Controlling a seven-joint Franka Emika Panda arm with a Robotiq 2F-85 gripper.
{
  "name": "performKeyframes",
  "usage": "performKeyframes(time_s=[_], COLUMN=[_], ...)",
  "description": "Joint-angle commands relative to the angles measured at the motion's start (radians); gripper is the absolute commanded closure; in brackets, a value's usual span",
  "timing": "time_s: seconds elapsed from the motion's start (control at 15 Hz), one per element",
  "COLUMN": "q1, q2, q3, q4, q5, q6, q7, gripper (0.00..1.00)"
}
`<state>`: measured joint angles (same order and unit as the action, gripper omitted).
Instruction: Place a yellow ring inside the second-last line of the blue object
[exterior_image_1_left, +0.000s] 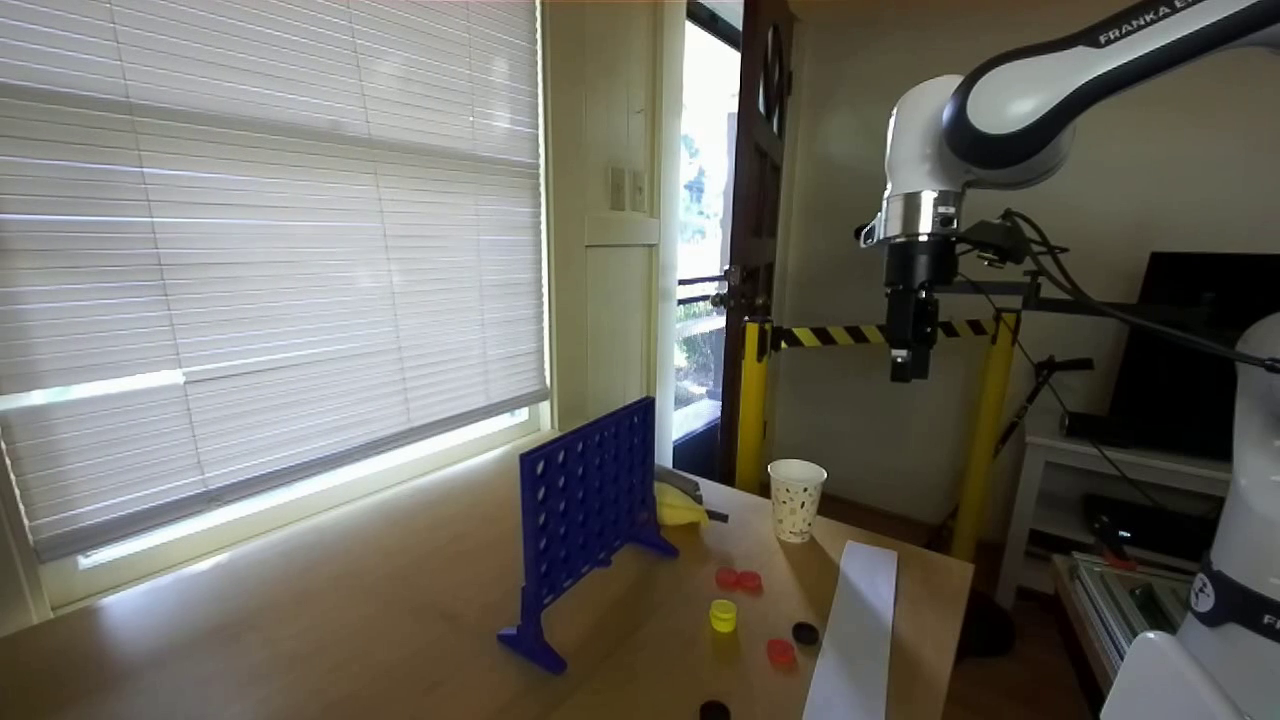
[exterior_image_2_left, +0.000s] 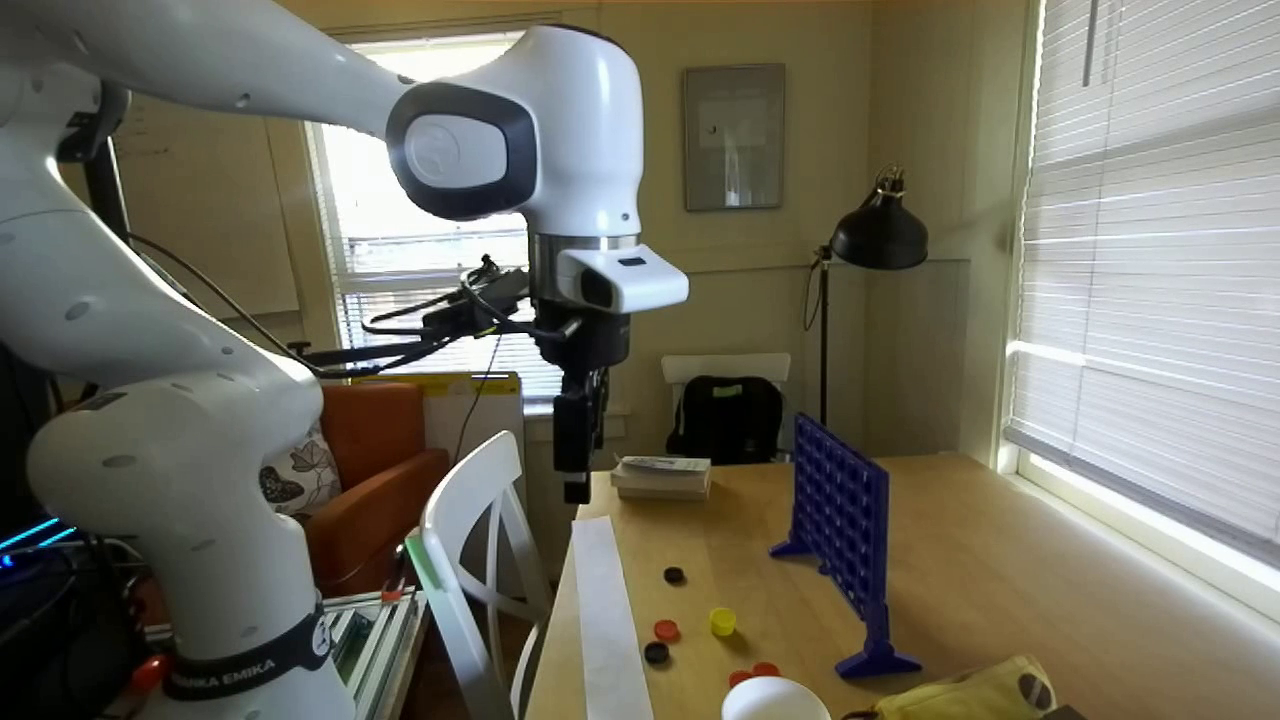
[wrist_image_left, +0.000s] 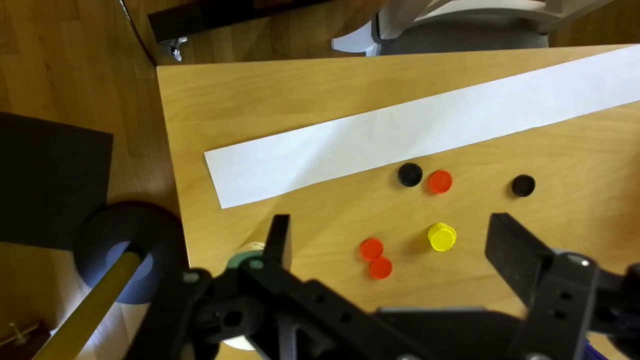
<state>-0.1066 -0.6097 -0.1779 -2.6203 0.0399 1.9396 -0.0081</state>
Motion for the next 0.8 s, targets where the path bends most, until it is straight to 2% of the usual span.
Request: performKeyframes(time_s=[0.0,0.07,0.13,0.4,0.73], q1=[0.014,0.029,0.033,0.072,0.123], q2=[0.060,0.083,0.106,0.213,0.354], q3=[0.042,0.049,0.074,0.126,0.158], q4=[-0.005,-0.008,-0.022,-0.036,-0.031], q5=[0.016,0.045,0.037,0.043,0.105], q6=[0.083,0.130,0.215,0.433,0.576], q7=[-0.007,0.003,0.021,0.043,0.078], gripper=[0.00,0.00,0.00,0.00,0.00])
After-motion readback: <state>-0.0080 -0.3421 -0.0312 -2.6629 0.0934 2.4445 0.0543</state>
